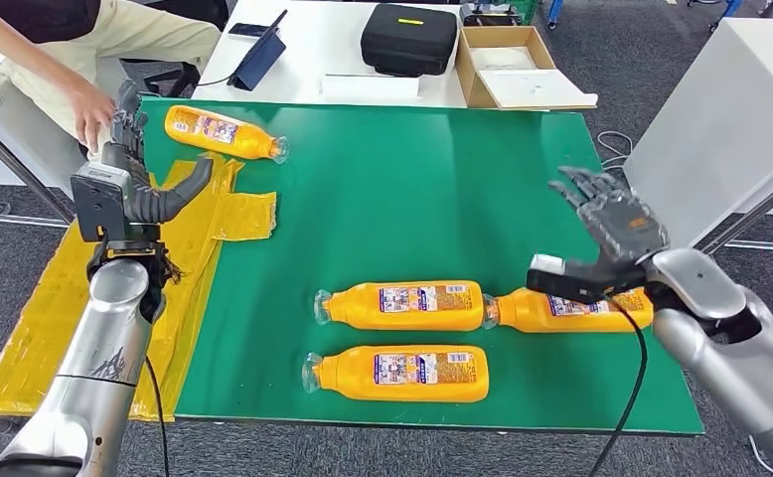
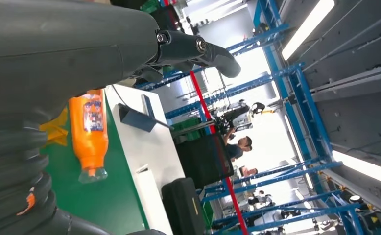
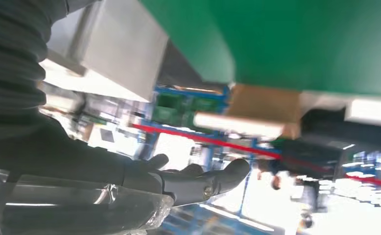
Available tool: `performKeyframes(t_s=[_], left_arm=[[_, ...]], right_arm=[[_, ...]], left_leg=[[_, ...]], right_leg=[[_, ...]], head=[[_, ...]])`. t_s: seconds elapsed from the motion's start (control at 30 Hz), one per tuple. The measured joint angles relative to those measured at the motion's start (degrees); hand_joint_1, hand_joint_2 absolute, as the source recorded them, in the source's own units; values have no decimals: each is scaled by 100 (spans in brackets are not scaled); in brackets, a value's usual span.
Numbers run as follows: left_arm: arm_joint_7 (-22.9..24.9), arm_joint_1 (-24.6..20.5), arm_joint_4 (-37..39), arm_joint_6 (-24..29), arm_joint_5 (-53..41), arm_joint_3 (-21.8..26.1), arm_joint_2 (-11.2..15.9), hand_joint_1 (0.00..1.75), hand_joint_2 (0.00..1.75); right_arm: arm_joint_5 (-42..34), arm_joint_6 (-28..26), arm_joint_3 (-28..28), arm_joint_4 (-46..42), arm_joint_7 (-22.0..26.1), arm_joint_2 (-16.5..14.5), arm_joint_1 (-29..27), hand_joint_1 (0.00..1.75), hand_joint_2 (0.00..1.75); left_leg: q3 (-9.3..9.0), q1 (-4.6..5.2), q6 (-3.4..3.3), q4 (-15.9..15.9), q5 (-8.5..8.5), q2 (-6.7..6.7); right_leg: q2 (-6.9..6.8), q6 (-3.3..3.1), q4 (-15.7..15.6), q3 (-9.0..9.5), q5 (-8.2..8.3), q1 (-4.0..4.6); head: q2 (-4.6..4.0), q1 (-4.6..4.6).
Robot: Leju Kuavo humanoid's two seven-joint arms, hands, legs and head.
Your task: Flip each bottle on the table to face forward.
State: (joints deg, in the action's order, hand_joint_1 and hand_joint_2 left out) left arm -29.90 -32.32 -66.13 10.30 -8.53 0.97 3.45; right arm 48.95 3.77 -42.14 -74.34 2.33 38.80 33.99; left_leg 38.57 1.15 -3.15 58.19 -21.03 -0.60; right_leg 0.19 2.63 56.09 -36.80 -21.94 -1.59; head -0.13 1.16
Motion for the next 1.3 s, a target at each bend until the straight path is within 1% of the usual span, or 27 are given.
performKeyframes(t_s=[0.07,0.2,0.27,0.4,0.53,0.77,0.97,1.17,1.3], left_arm=[[-23,-30,89,-47,23,-1,-4,0,175],[-43,-177,354,-145,81,-7,-4,0,175],[-46,-217,451,-152,118,-7,-4,0,175],[-46,-230,555,-137,158,-10,-5,0,175],[-33,-233,611,-126,161,-14,-6,0,175],[-25,-234,732,-116,173,-5,-6,0,175],[-100,-200,877,-82,185,35,-4,0,175],[-120,-176,964,-81,193,79,-4,0,175],[-121,-175,1001,-81,176,108,-5,0,175]], right_arm=[[176,-32,182,-96,182,69,-356,0,175],[107,277,720,-234,616,286,-953,0,175],[83,381,1023,-271,728,379,-1171,0,175],[134,455,1440,-277,799,451,-1350,0,175],[206,461,1598,-256,815,448,-1405,0,175],[240,541,1751,-10,742,409,-1345,0,175],[159,625,1943,527,760,438,-965,0,175],[149,638,1960,873,818,419,-764,0,175],[263,763,1841,1324,865,295,-326,0,175]], left_leg=[[2,0,0,0,-1,0],[4,3,0,0,-1,-4],[5,6,0,0,-1,-3],[2,7,-1,0,-2,6],[2,7,-1,0,0,5],[4,7,-1,-1,0,4],[4,8,-2,0,1,2],[6,8,-2,-1,1,1],[5,7,-2,-1,1,10]], right_leg=[[0,0,0,-2,0,0],[-4,1,-1,-2,0,-2],[-5,2,-1,-2,0,-4],[0,2,-1,-4,2,-6],[0,2,-1,-4,2,-5],[0,2,0,-4,2,-5],[-1,2,0,-3,2,-7],[-2,2,1,-2,2,-6],[3,2,1,-4,2,-5]], head=[[0,-2],[0,-2],[0,-2],[0,-3],[0,-3],[0,-2],[0,-3],[0,-2],[0,-1]])
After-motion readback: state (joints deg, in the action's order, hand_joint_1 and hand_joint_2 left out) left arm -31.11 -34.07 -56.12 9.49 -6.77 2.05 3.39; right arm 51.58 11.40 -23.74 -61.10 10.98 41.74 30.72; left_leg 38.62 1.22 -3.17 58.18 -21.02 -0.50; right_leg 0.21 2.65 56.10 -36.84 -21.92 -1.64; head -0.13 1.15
